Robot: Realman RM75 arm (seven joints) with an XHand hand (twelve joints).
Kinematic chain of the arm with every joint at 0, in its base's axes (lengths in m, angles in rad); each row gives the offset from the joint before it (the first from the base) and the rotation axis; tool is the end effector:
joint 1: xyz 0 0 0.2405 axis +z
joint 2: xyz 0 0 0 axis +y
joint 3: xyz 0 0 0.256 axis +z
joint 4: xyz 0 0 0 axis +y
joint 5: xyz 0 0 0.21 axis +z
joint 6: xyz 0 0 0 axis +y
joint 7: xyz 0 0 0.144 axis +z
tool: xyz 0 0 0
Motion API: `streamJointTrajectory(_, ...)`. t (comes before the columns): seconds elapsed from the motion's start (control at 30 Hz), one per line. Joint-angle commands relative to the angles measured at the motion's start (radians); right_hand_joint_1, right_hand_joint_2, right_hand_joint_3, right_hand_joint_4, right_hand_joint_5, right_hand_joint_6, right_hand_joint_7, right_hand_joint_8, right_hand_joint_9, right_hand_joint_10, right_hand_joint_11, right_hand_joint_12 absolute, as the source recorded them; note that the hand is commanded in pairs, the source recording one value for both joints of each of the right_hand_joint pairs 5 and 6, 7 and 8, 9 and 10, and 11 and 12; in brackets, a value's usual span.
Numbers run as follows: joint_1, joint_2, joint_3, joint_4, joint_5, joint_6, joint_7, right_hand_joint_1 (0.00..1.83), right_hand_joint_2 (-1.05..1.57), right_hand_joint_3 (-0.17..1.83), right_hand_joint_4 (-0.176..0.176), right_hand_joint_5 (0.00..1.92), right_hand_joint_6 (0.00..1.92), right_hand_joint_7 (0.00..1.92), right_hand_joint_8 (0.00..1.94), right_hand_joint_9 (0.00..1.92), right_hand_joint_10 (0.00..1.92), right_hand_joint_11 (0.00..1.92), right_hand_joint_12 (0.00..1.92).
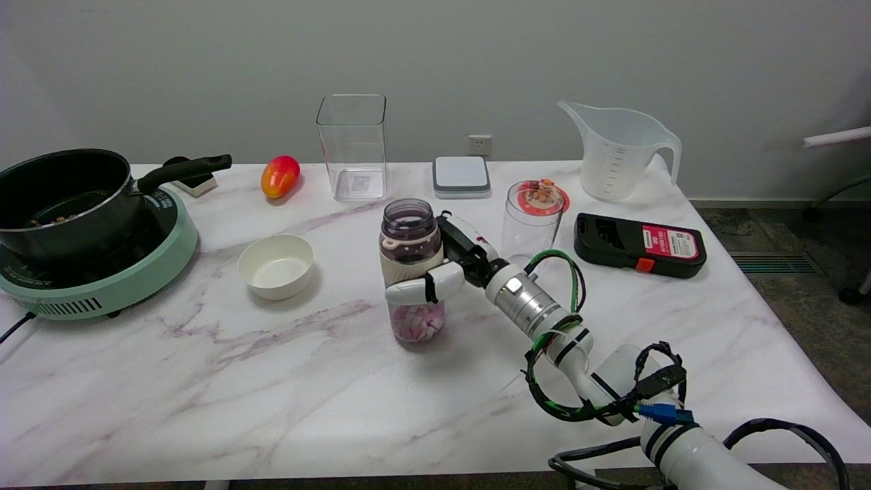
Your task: Pick up the bottle.
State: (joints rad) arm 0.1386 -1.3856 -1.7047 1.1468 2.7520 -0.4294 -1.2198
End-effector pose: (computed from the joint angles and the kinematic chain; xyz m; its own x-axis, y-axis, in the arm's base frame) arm -0.3035 -0.3730 0.2382 0.2170 -0.2612 0.9406 -0.9745 -0.1144 0.1931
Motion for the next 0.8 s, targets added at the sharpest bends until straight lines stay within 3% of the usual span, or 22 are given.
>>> streamJointTrajectory(0.03, 0.07, -0.001, 0.011, 0.116, 0.0, 0.047, 0.007, 1.33, 1.05, 0.41, 0.0, 1.71, 1.71, 1.54, 1.54, 1.38, 1.38, 1.18, 1.18)
streamJointTrajectory(0.33, 0.188, 0.003, -0.018, 0.224, 0.0, 0.139, 0.007, 1.35, 1.16, 0.39, 0.0, 1.75, 1.75, 1.63, 1.63, 1.44, 1.44, 1.22, 1.22)
streamJointTrajectory(0.5, 0.264, 0.019, 0.009, 0.338, -0.001, 0.263, 0.005, 1.34, 1.22, 0.35, 0.0, 1.76, 1.76, 1.65, 1.65, 1.45, 1.45, 1.24, 1.24)
streamJointTrajectory(0.8, 0.48, 0.187, 0.028, 0.504, -0.01, 0.523, 0.0, 1.35, 1.26, 0.3, 0.0, 1.72, 1.72, 1.67, 1.67, 1.45, 1.45, 1.25, 1.25)
